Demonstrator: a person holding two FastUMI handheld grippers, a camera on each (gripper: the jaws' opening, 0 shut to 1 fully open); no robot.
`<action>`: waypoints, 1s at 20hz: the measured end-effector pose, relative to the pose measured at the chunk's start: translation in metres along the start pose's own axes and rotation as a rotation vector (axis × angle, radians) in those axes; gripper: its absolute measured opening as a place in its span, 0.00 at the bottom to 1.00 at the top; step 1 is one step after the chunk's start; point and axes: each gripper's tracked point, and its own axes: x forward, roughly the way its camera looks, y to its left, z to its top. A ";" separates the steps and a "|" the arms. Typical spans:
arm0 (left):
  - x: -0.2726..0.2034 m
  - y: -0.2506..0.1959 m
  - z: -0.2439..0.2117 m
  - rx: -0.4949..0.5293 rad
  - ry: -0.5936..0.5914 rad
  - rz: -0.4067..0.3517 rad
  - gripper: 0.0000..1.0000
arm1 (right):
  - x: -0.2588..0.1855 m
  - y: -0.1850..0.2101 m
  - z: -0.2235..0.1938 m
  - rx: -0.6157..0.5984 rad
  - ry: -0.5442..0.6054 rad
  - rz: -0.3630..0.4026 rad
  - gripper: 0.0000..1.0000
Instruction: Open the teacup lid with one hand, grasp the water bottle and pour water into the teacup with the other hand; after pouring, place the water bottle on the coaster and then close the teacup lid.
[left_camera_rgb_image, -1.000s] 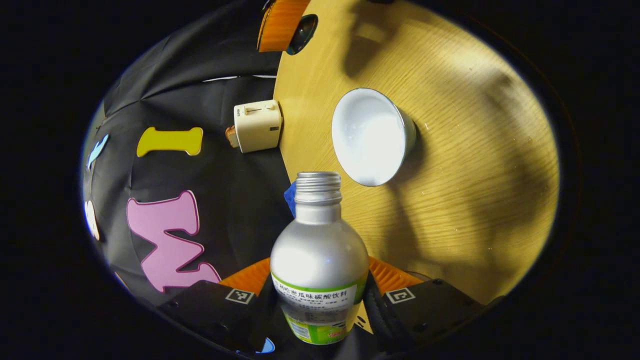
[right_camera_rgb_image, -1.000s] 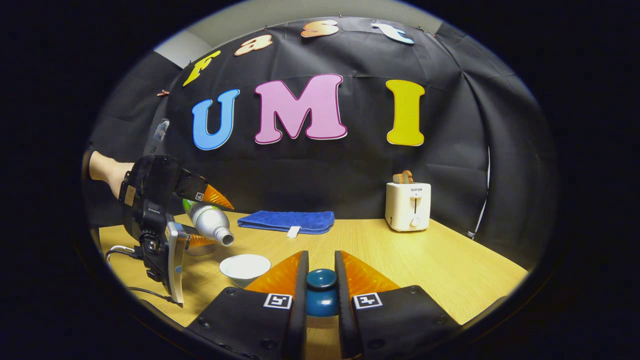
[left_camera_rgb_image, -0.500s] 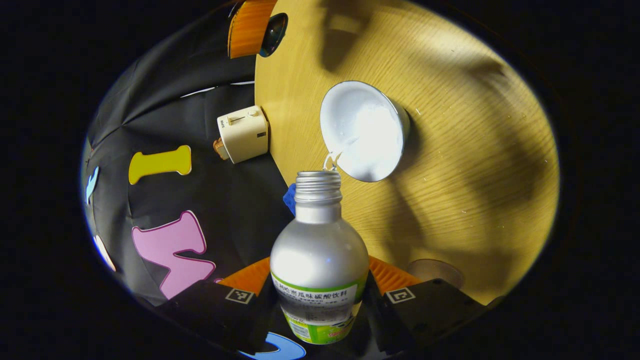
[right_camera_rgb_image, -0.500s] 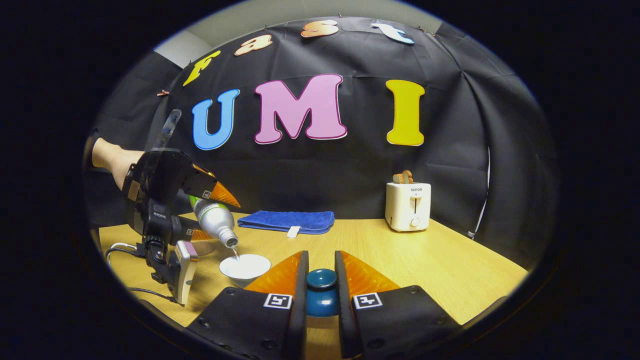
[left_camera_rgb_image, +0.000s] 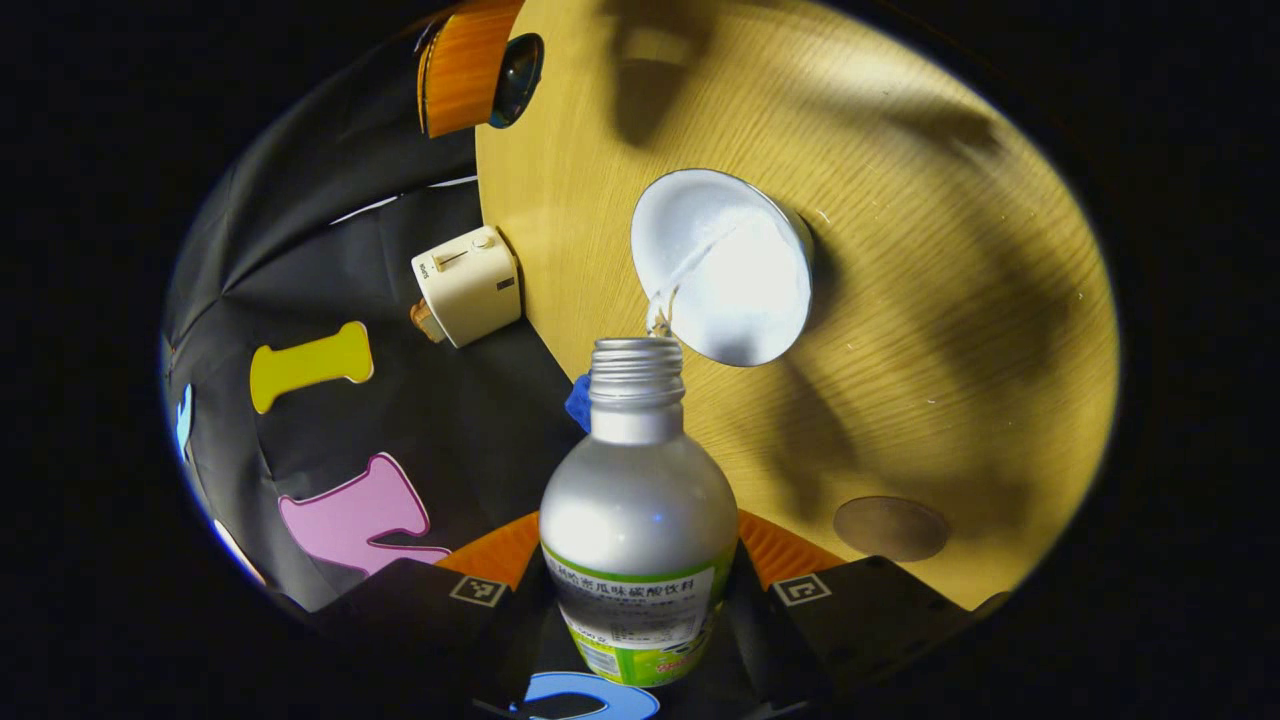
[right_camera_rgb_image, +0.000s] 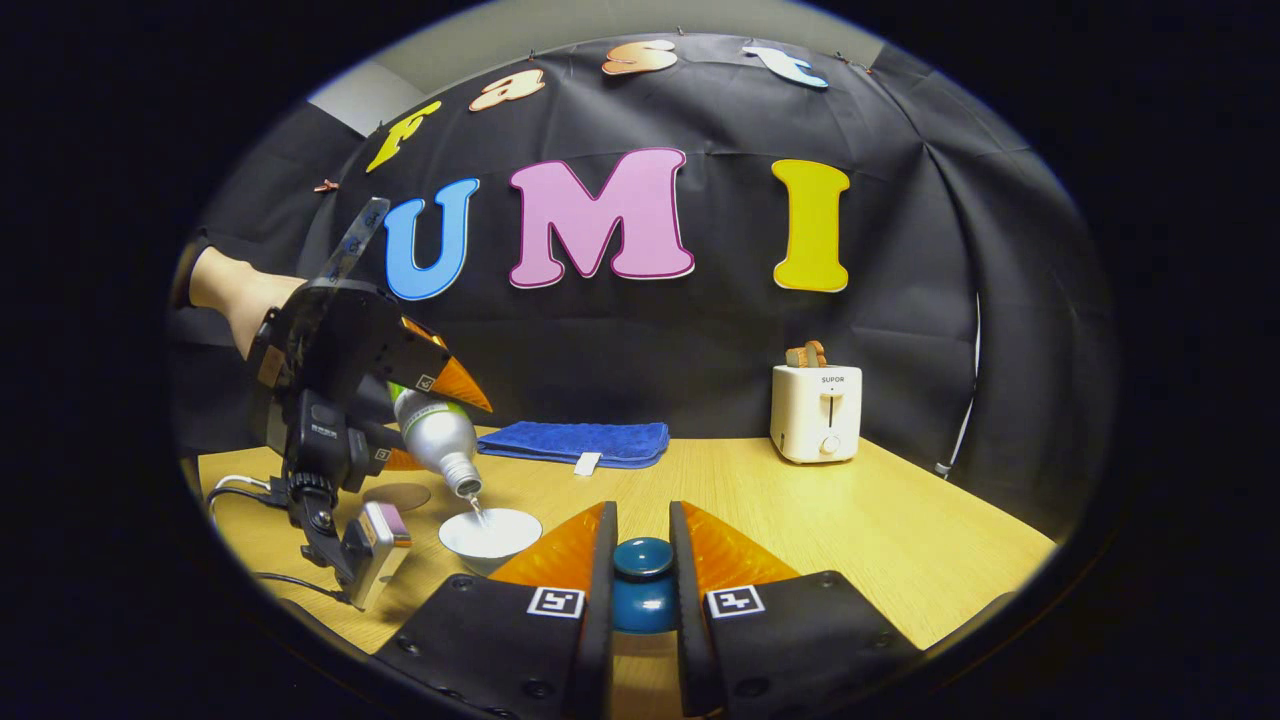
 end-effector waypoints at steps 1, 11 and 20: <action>0.002 0.000 -0.003 0.021 0.004 0.001 0.81 | 0.000 0.000 0.000 0.000 0.000 0.000 0.30; 0.005 -0.012 -0.040 0.104 0.047 -0.024 0.81 | 0.000 0.000 0.000 0.000 0.000 0.000 0.30; 0.004 0.001 -0.045 0.163 0.071 -0.005 0.81 | 0.000 -0.001 0.000 0.000 0.000 0.000 0.30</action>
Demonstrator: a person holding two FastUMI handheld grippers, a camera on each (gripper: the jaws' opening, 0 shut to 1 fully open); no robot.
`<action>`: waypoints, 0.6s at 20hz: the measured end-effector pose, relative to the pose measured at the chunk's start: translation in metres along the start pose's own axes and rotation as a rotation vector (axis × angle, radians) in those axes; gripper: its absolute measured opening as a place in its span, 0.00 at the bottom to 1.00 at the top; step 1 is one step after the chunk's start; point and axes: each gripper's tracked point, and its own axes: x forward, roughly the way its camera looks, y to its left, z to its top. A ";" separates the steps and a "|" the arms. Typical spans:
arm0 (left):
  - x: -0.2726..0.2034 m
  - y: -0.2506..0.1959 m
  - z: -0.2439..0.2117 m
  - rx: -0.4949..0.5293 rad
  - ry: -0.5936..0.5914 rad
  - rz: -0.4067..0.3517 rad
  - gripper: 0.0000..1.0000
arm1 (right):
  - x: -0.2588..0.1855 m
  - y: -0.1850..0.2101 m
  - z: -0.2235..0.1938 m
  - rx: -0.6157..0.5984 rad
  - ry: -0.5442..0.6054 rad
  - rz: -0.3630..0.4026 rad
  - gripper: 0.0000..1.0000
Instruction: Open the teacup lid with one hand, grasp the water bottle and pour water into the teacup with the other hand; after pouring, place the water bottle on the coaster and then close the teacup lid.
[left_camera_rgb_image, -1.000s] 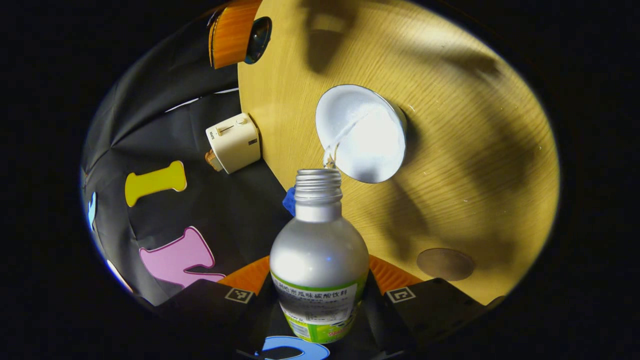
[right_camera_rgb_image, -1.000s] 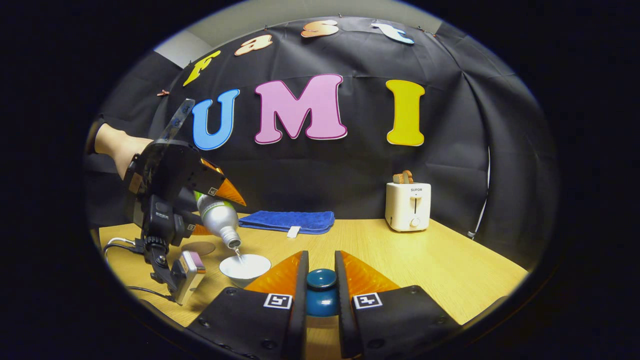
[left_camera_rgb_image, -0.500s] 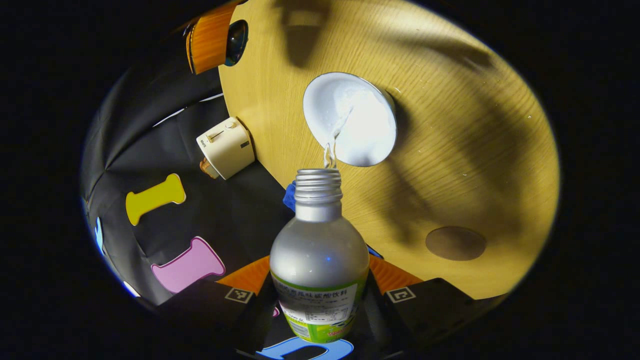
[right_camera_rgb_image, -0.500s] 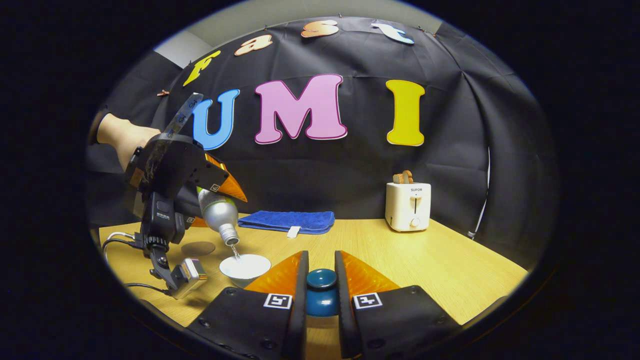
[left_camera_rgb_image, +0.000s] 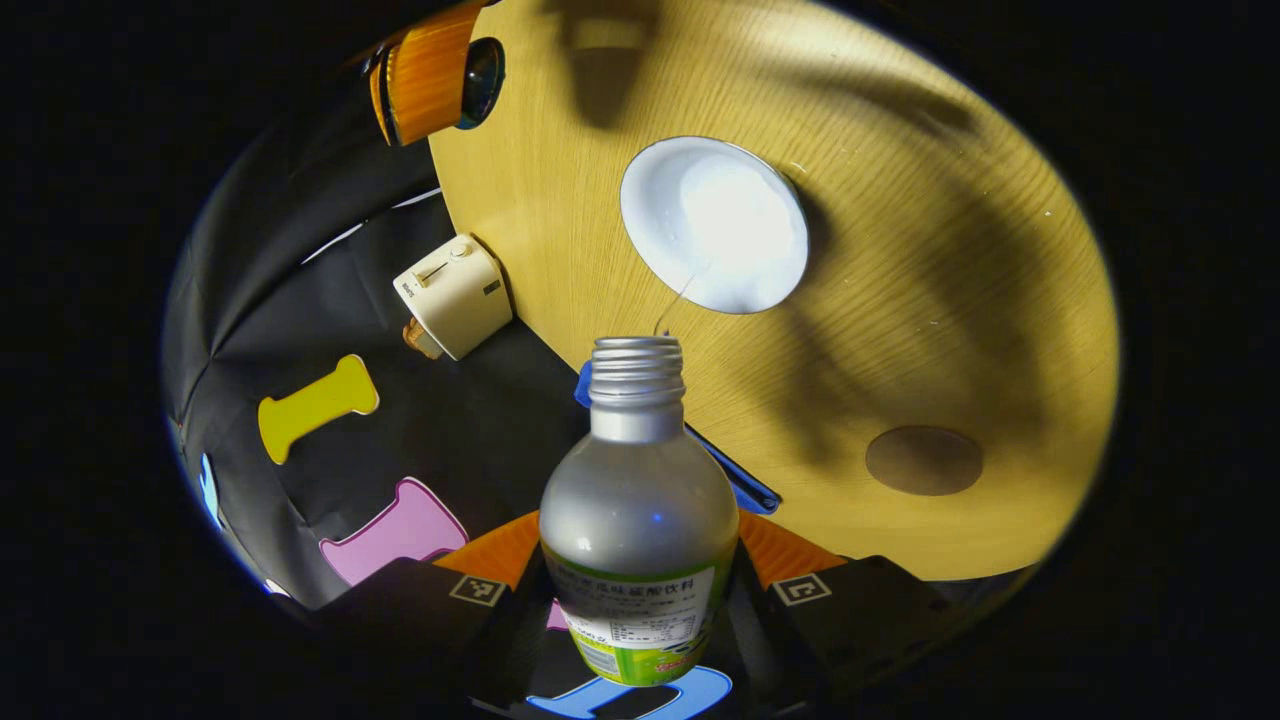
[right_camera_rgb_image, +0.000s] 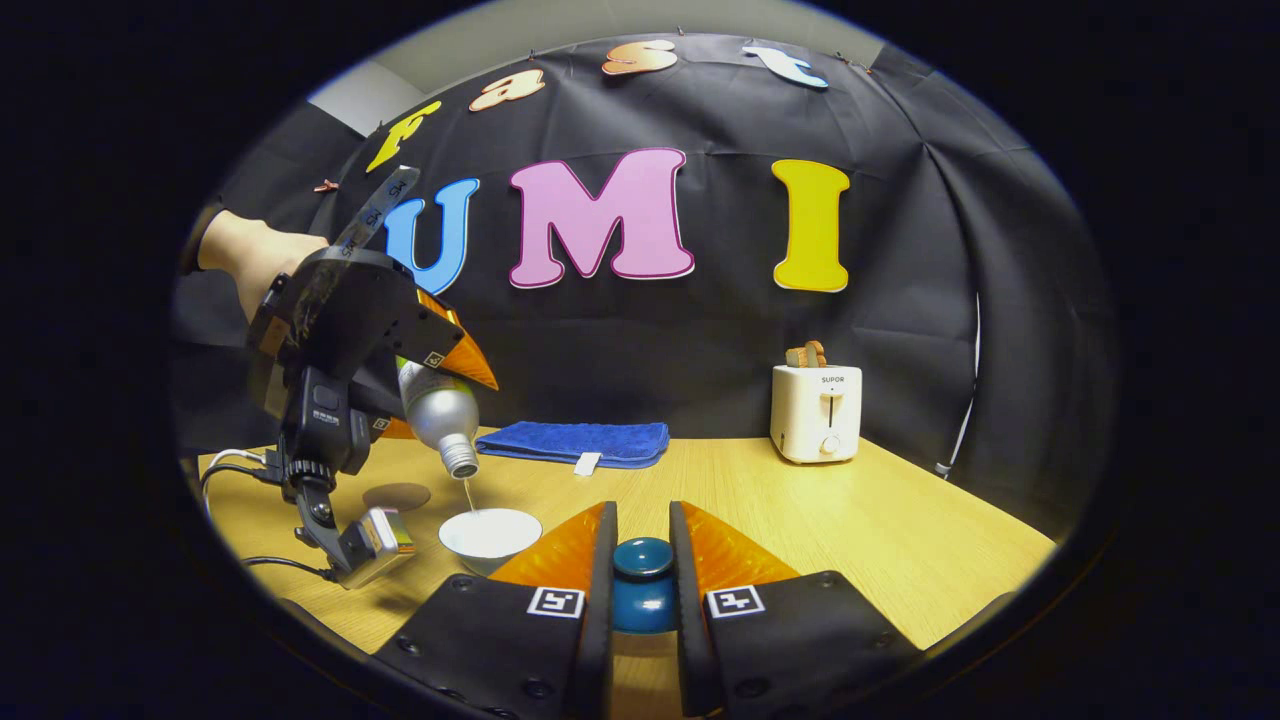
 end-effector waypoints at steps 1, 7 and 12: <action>0.000 0.002 -0.001 0.007 0.005 0.001 0.81 | 0.000 0.000 0.000 0.000 0.000 0.000 0.30; -0.002 0.002 -0.001 0.008 0.012 0.027 0.81 | 0.000 0.000 0.000 0.000 0.000 0.000 0.30; -0.004 0.003 0.001 0.007 0.011 0.042 0.81 | -0.001 0.000 0.000 0.000 0.000 0.000 0.30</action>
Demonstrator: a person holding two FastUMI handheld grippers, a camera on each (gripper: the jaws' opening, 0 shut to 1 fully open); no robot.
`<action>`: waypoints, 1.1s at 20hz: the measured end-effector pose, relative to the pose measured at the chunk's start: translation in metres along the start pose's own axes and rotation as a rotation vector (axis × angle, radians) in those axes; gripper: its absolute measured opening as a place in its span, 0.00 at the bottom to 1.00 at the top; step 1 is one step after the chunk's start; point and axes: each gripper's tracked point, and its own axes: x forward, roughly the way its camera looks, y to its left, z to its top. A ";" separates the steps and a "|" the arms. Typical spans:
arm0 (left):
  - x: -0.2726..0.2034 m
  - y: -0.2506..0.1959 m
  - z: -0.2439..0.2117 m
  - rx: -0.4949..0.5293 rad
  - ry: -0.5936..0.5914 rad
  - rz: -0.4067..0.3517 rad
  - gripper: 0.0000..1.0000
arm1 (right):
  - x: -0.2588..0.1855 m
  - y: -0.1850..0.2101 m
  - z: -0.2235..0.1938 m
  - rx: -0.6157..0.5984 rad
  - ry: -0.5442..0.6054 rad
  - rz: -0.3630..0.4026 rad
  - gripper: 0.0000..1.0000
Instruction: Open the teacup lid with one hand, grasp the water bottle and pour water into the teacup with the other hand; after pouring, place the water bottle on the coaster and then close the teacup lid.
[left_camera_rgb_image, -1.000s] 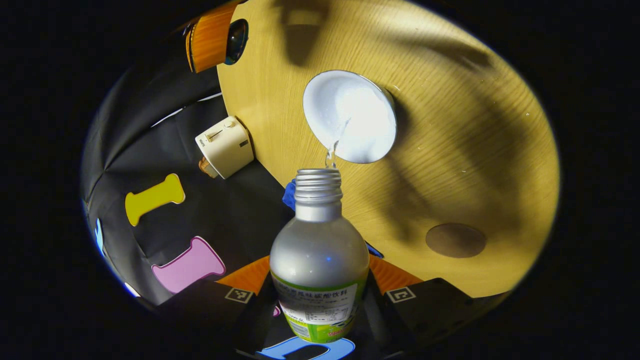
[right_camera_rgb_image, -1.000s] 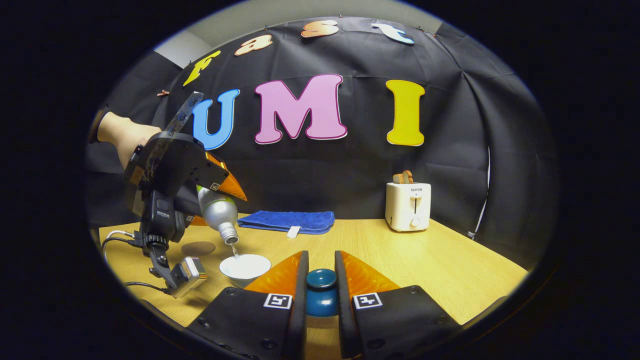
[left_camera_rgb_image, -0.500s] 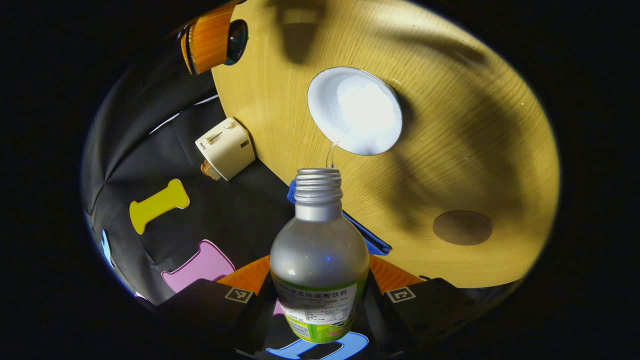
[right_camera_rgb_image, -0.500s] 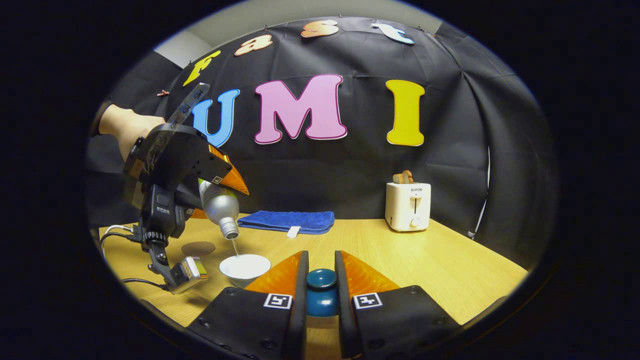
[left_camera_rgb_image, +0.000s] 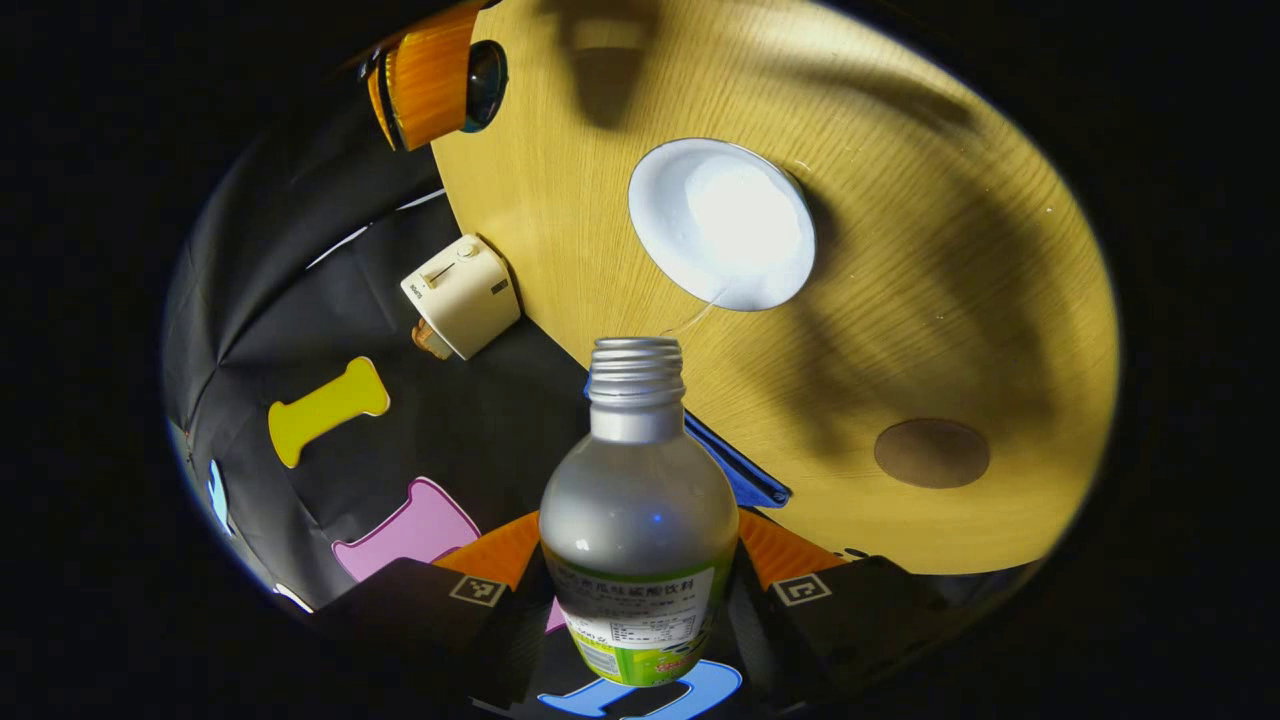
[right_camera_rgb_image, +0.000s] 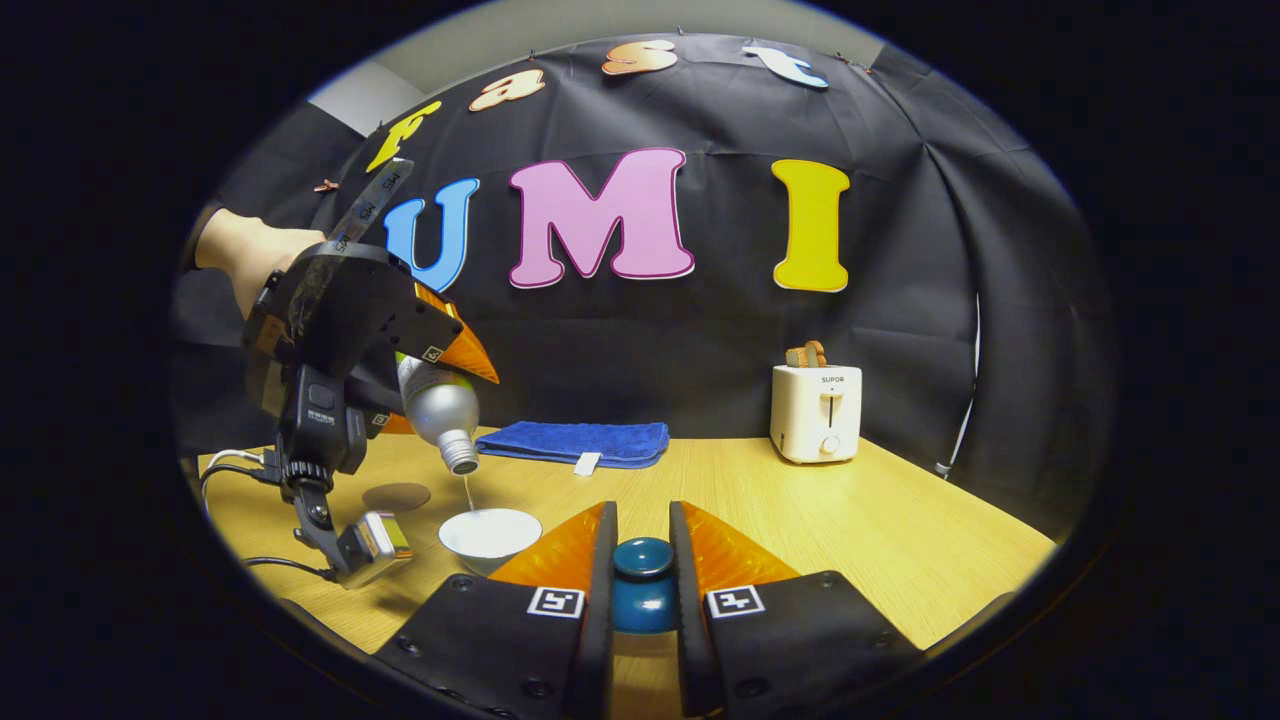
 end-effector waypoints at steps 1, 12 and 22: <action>-0.001 0.000 -0.001 0.000 0.001 0.001 0.81 | 0.000 0.000 0.000 0.000 0.000 0.000 0.30; -0.004 0.001 0.000 -0.051 0.001 0.049 0.81 | 0.001 0.000 0.000 0.000 0.000 0.000 0.30; -0.048 -0.005 -0.021 -0.819 -0.045 0.294 0.81 | 0.000 0.000 0.001 0.000 0.000 0.000 0.30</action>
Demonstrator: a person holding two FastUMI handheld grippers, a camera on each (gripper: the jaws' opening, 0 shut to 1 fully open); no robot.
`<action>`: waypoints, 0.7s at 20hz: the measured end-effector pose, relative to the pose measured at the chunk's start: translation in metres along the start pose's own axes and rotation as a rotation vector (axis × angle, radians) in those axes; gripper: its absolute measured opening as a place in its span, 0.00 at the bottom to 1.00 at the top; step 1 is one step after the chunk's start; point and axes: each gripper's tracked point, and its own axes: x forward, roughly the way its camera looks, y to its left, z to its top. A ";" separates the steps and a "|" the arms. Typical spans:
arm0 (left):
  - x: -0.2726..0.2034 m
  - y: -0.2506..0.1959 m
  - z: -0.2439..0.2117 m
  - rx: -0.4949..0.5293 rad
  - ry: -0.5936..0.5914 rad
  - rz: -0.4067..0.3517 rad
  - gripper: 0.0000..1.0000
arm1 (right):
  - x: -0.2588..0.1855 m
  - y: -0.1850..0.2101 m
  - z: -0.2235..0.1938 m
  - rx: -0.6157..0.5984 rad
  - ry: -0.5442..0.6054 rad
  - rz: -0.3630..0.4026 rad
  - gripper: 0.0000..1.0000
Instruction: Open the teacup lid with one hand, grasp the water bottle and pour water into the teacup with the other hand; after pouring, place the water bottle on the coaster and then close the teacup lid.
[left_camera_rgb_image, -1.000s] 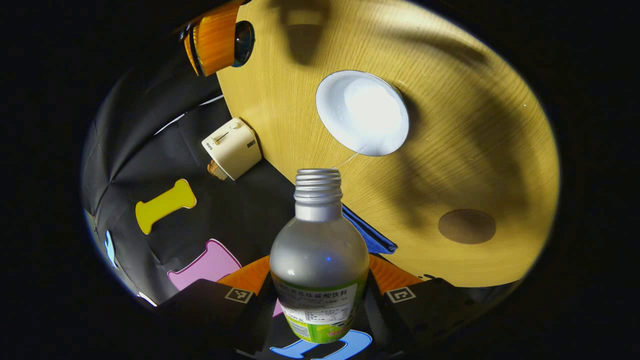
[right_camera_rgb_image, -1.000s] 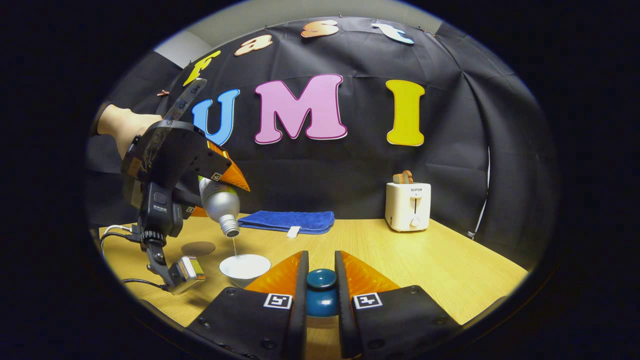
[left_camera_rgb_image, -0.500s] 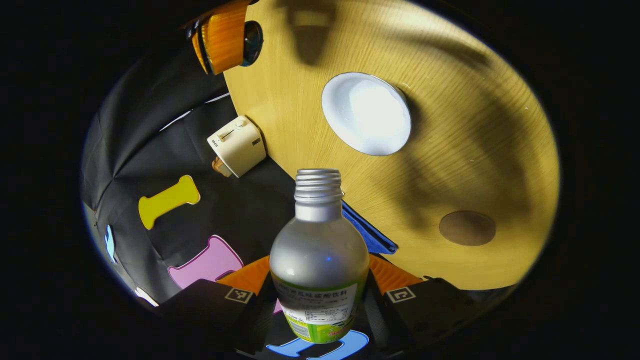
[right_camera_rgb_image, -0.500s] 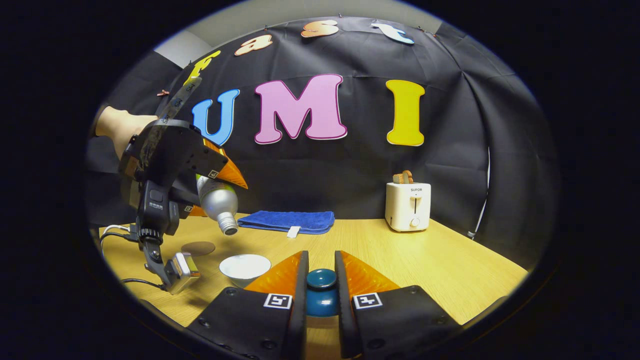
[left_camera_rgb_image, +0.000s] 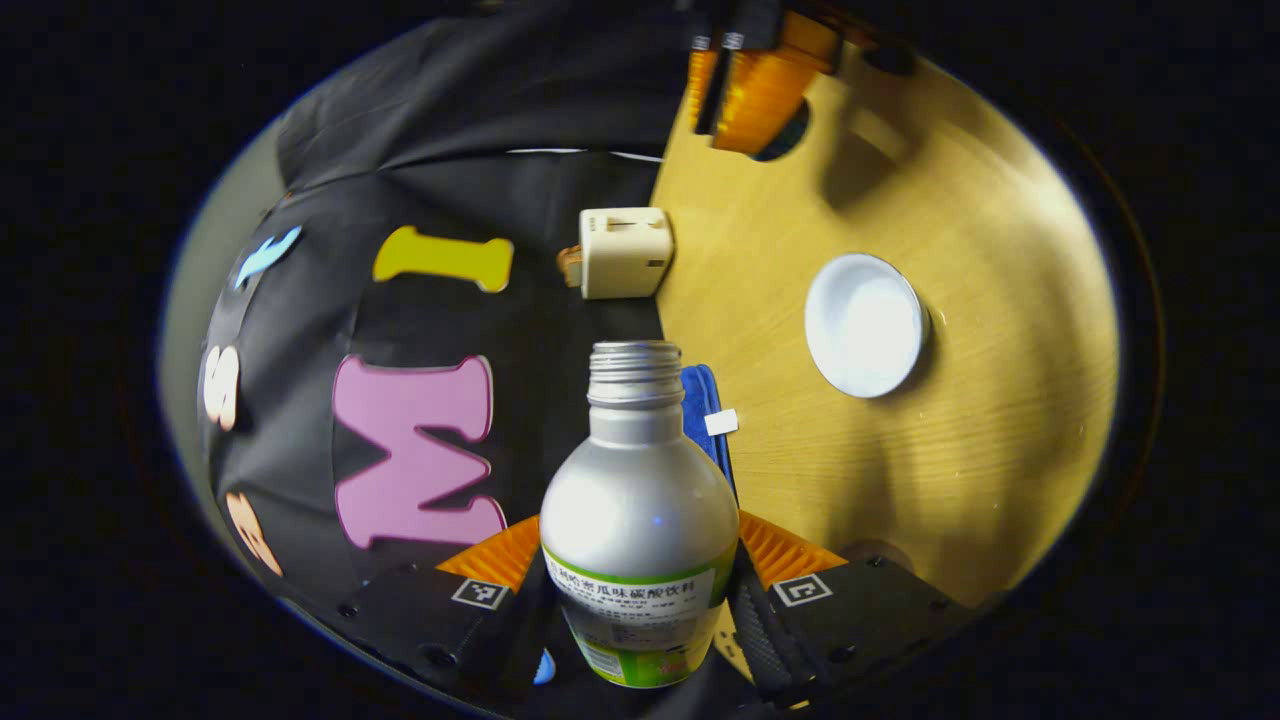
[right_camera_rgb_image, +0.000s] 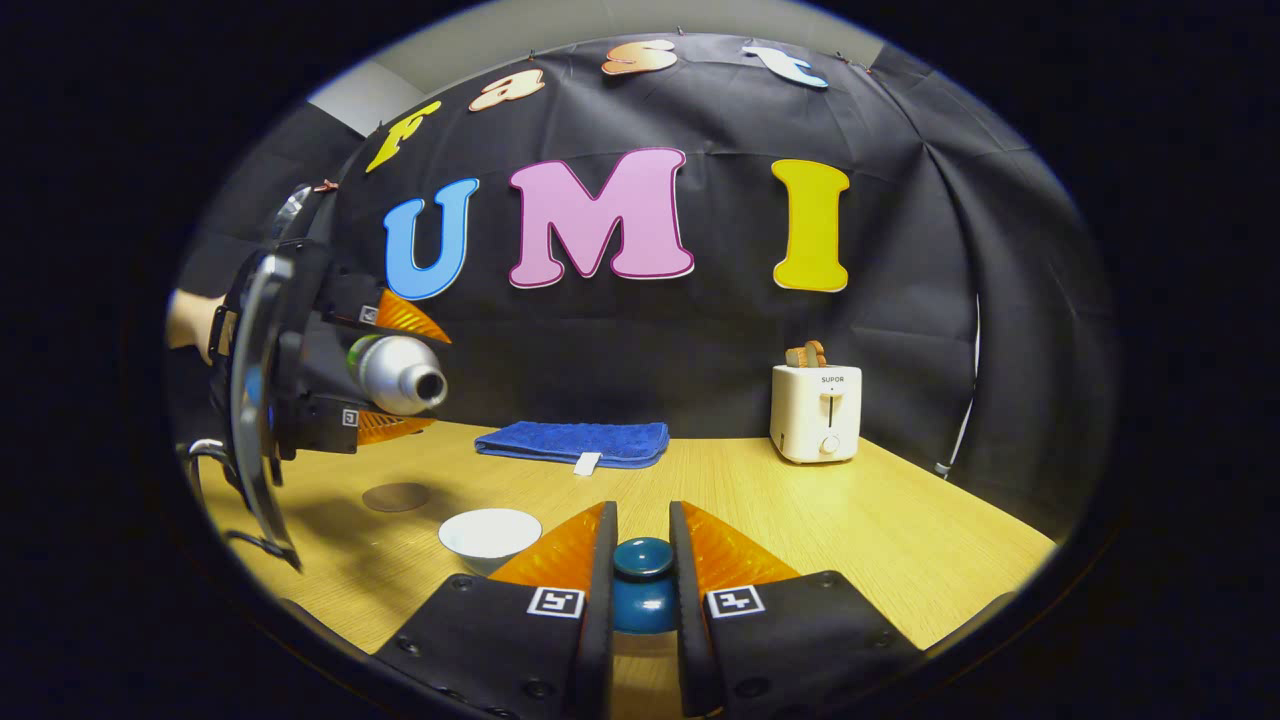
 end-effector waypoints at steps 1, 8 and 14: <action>-0.004 0.002 -0.005 -0.112 0.012 0.044 0.81 | 0.000 0.000 0.000 0.000 0.000 0.000 0.30; -0.005 0.008 -0.034 -0.921 0.016 0.259 0.80 | 0.000 0.000 0.000 0.000 0.000 0.000 0.30; -0.003 0.002 -0.031 -1.313 -0.048 0.302 0.79 | 0.000 0.000 0.000 -0.001 0.001 0.001 0.30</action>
